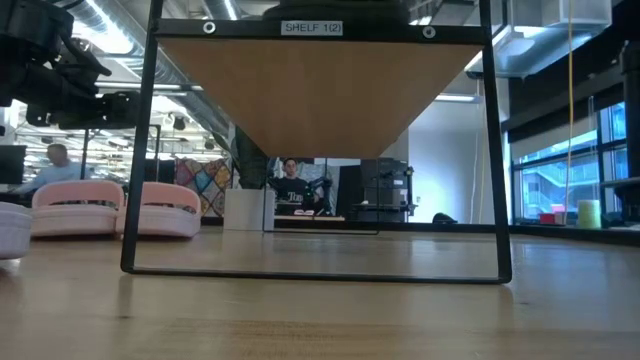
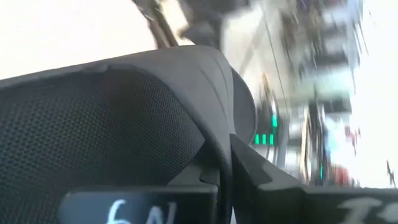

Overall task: Pick and place slides into the shelf
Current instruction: Put the black slide on the shelf

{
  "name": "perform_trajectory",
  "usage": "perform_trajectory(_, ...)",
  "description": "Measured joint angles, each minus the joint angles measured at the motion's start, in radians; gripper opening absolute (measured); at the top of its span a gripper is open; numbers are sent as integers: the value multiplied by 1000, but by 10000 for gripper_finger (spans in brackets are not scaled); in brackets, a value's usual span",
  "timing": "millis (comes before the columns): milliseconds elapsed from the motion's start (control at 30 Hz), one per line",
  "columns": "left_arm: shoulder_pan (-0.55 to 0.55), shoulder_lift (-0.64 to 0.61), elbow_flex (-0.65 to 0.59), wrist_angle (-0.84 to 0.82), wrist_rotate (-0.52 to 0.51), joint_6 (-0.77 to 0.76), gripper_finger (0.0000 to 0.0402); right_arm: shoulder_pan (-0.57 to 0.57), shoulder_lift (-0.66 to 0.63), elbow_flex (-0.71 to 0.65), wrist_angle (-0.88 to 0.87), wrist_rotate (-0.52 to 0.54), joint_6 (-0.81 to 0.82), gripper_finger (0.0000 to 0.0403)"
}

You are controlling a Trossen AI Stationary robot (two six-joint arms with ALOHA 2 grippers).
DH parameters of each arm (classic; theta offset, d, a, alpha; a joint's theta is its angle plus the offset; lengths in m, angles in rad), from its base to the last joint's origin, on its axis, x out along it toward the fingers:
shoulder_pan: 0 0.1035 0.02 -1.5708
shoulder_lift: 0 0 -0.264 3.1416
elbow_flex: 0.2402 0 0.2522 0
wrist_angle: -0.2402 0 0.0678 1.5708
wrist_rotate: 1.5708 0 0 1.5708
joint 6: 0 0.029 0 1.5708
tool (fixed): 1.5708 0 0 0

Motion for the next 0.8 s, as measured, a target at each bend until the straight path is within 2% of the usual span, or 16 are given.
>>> perform_trajectory(200,0,0,0,0,0,-5,205,8,65,0,-19,-223,-130,13)
perform_trajectory(267,0,0,0,0,0,-4,205,9,89,0,-50,-259,-169,13)
perform_trajectory(433,0,0,0,-1,0,-4,205,10,134,0,-74,-266,-219,13)
perform_trajectory(600,0,0,0,-1,0,-4,205,10,184,0,-81,-265,-156,13)
perform_trajectory(800,0,0,0,-1,-3,-3,205,22,205,0,-89,-214,-124,13)
